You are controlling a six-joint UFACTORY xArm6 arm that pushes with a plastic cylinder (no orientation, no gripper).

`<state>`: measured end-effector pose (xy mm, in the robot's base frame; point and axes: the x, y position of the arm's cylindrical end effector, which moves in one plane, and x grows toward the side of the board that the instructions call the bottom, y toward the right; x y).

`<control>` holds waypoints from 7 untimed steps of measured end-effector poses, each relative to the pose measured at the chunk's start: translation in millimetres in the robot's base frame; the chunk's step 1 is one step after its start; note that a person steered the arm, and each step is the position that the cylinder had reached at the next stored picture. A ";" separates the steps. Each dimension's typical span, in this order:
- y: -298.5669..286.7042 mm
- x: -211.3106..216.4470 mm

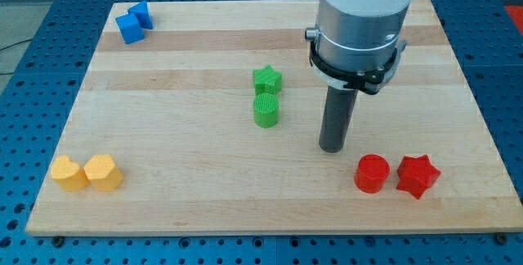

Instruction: Push blue triangle towards middle right of the board

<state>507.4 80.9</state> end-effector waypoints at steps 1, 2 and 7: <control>33.2 -74.2; 30.4 -109.7; -225.0 -167.0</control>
<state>340.4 -144.1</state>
